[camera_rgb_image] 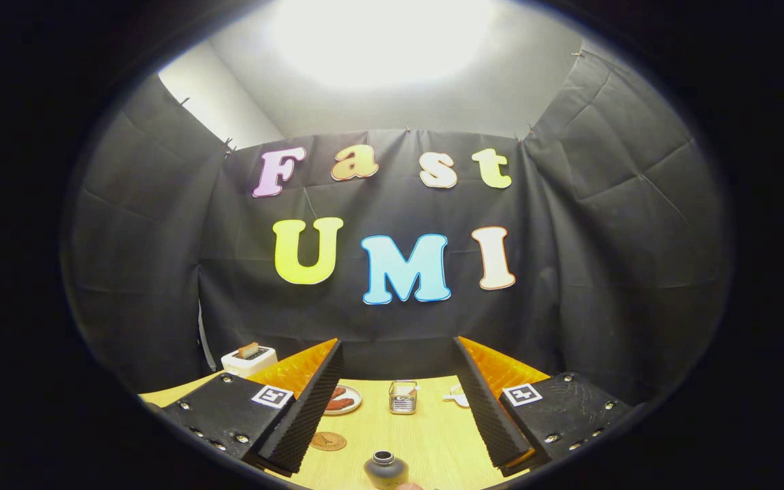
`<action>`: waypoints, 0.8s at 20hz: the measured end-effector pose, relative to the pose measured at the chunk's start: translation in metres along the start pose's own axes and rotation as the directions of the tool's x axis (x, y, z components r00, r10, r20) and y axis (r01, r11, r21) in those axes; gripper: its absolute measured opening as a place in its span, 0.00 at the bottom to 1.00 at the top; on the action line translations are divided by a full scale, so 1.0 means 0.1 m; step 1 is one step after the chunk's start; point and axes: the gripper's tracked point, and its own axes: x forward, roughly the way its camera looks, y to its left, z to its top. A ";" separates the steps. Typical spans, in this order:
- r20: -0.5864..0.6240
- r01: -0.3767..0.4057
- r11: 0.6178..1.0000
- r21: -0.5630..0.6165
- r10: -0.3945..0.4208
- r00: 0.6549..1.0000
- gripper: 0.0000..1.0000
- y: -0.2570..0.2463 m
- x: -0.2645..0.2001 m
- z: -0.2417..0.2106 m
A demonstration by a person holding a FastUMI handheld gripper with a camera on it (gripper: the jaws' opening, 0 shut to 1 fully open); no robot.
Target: Take the bottle from table, then pour the juice into the cup, finally place the bottle on the coaster
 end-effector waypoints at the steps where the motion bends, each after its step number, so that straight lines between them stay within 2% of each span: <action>1: 0.000 -0.004 1.000 -0.003 0.004 1.000 0.97 0.00 0.01 -0.02; 6: 0.004 -0.035 0.999 -0.004 0.035 0.999 0.97 0.00 0.06 -0.19; 16: -0.027 -0.111 0.994 0.000 0.111 0.993 0.97 0.04 0.17 -0.82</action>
